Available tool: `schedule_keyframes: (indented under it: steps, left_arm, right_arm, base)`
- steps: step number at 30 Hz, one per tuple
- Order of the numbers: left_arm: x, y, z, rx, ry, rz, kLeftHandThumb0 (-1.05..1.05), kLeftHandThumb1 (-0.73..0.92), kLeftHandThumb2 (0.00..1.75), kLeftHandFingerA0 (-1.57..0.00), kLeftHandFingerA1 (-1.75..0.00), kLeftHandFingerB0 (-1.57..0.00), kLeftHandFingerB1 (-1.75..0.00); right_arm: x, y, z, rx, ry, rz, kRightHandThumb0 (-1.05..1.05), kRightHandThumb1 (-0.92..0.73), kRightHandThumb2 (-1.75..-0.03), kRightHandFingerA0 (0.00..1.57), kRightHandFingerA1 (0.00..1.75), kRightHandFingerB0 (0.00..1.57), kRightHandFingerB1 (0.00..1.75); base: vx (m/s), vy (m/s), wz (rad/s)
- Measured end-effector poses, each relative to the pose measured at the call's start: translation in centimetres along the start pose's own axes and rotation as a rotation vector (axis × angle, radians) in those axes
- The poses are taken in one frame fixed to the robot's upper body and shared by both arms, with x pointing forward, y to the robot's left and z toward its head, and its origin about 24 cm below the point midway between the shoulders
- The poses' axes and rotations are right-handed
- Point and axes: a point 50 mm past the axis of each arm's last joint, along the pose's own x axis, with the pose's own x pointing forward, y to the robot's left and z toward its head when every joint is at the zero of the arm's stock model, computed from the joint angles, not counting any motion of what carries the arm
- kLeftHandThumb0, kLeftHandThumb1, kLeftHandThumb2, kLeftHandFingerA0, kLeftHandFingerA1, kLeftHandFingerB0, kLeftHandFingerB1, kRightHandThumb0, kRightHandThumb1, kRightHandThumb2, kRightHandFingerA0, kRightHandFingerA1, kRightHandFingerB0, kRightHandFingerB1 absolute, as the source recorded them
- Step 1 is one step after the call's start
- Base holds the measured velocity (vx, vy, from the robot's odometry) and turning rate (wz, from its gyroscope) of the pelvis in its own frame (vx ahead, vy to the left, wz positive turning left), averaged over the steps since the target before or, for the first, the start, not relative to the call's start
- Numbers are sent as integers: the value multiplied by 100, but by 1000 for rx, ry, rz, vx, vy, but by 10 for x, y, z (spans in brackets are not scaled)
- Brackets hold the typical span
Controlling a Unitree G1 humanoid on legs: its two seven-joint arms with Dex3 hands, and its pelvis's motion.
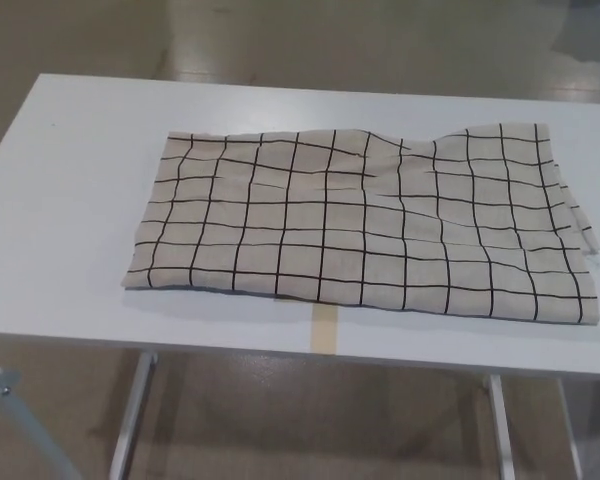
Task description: Use the left hand to fold a white towel with checkered patterns in half.
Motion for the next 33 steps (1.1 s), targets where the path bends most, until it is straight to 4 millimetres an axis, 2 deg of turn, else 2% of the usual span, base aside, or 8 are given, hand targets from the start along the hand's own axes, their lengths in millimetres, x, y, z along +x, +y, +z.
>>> schedule_keyframes:
  steps: [2,3,5,6,9,10,23,33]
  left_arm:
    - [1,3,5,-21,-37,28,-22,30,87,-12,-54,-12,-53]
    - [1,3,5,-21,-37,28,-48,46,54,-15,-36,-15,-29]
    - [1,7,8,-41,-68,45,-47,32,73,-7,-48,0,-38]
    - [1,8,9,-47,-83,47,-62,41,69,-14,-24,-14,-10]
    - [1,14,14,-70,-133,39,-57,36,75,0,-13,0,-15]
    - [1,15,15,-72,-141,38,-60,37,76,0,-9,0,-13]
    - [-29,32,67,-67,-536,13,-76,50,76,0,0,0,-10]
    - [-71,39,136,36,-951,65,-19,48,54,0,0,0,0]
  right_arm:
    - [1,-3,5,24,-42,-30,-41,-81,-63,39,44,36,42]
    - [1,-3,5,24,-42,-30,-41,-81,-63,36,43,35,42]
    - [0,-7,8,43,-75,-58,-41,-81,-64,34,42,34,42]
    - [0,-9,10,51,-93,-71,-50,-63,-92,26,53,27,52]
    - [-1,-14,19,86,-165,-107,-52,-62,-92,25,53,24,51]
    - [-1,-14,20,90,-174,-109,-44,-82,-65,29,42,31,41]
    - [-12,1,23,148,-244,-79,-48,-82,-64,28,43,25,38]
    - [-11,4,20,140,-232,-62,-48,-81,-64,29,43,27,39]
  base:
    - [0,0,0]
    - [0,0,0]
    - [0,0,0]
    - [0,0,0]
    - [0,0,0]
    - [0,0,0]
    - [0,0,0]
    - [0,0,0]
